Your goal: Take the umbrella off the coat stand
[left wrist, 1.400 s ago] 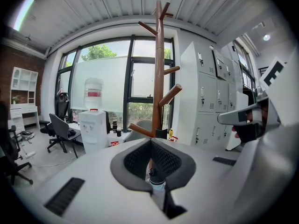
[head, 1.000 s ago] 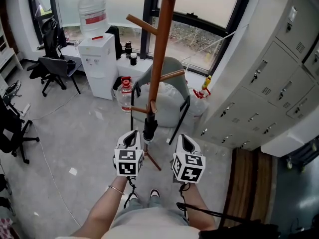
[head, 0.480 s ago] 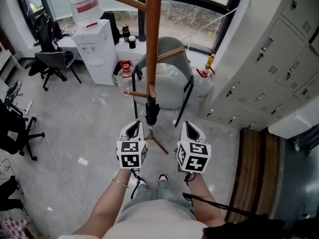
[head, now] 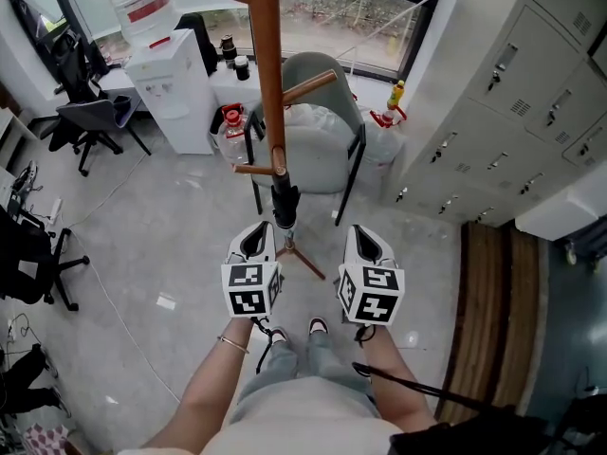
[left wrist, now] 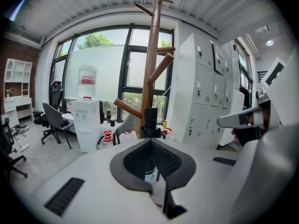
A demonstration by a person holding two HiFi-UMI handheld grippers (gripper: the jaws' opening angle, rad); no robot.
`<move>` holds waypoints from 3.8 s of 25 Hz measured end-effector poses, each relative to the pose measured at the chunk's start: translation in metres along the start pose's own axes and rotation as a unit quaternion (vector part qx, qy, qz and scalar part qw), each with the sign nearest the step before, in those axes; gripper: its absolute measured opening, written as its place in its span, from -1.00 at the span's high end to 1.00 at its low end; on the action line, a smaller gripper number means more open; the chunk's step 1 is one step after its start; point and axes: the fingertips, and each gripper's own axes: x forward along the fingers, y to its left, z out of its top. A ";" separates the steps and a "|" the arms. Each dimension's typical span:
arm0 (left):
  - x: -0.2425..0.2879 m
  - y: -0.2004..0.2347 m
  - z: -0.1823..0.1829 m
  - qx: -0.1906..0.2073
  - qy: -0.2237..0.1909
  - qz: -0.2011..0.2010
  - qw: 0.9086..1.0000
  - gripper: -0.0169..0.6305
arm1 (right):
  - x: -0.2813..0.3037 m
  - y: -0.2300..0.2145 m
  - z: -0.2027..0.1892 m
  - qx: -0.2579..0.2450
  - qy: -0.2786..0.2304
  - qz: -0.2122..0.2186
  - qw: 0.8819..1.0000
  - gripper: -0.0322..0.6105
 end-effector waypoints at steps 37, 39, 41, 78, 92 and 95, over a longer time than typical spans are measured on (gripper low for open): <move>0.073 -0.015 -0.034 -0.001 0.039 -0.010 0.999 0.17 | 0.017 -0.053 -0.057 0.048 0.052 -0.036 0.997 0.89; 0.077 -0.014 -0.035 -0.004 0.041 -0.005 0.999 0.15 | 0.019 -0.055 -0.062 0.051 0.057 -0.036 0.996 0.89; 0.081 -0.014 -0.035 -0.007 0.041 -0.002 0.999 0.14 | 0.021 -0.057 -0.067 0.055 0.062 -0.037 0.996 0.89; 0.133 -0.002 -0.022 0.015 0.010 0.055 0.998 0.01 | 0.046 -0.057 -0.141 0.079 0.140 -0.005 0.987 0.89; 0.130 -0.003 -0.022 0.019 0.017 0.054 0.998 0.22 | 0.046 -0.062 -0.138 0.075 0.138 -0.011 0.988 0.89; 0.128 -0.001 -0.023 0.019 0.018 0.058 0.998 0.24 | 0.045 -0.062 -0.138 0.075 0.138 -0.012 0.988 0.89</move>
